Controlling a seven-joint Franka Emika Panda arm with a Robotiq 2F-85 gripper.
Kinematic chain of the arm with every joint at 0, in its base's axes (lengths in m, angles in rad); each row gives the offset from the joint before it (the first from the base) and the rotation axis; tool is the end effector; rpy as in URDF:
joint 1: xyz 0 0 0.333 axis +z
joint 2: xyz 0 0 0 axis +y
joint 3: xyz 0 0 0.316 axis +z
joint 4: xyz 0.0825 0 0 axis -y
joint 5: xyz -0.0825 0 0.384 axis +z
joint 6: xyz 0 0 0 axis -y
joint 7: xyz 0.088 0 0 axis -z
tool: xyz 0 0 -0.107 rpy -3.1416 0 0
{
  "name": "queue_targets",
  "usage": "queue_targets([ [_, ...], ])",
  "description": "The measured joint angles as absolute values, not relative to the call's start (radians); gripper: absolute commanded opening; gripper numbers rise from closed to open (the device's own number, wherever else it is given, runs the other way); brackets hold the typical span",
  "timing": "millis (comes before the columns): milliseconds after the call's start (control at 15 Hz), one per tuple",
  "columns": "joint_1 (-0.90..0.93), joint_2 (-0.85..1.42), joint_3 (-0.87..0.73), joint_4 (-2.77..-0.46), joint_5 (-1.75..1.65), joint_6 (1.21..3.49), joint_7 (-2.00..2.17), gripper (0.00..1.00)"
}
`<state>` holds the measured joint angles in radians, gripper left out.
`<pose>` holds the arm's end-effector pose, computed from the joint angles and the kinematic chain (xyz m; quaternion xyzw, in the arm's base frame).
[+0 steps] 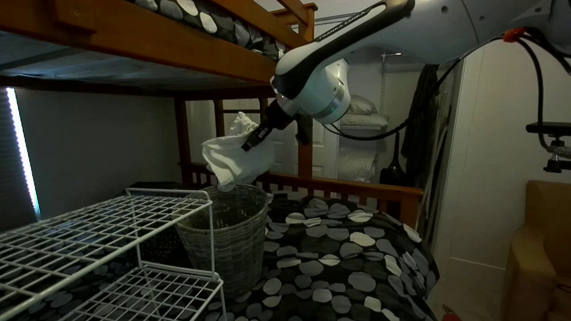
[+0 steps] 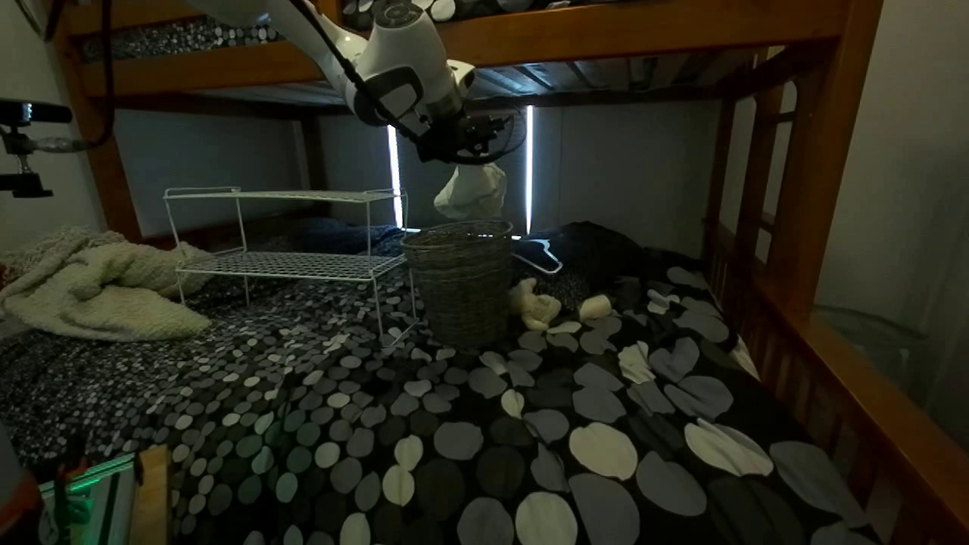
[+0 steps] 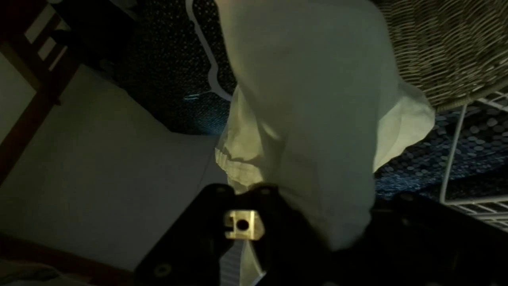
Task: Put the towel inside the silver bucket
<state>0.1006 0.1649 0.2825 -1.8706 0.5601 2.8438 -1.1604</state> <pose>0.6144 0.2057 0.5180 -0.7830 -0.4539 -0.4234 0.0412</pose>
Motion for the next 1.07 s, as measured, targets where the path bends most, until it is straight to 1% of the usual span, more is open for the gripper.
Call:
queue_targets([
  [533,0.095,0.309,0.286,-1.816,0.559,2.737,-1.184,0.04],
  [600,0.094,0.320,0.286,-1.809,0.558,2.723,-1.186,0.05],
  [667,0.094,0.329,0.286,-1.803,0.555,2.711,-1.188,0.39],
  [733,0.092,0.335,0.288,-1.798,0.545,2.702,-1.188,0.40],
  [800,0.090,0.340,0.291,-1.792,0.531,2.699,-1.188,0.45],
  [1067,0.088,0.346,0.300,-1.770,0.480,2.673,-1.187,0.77],
])
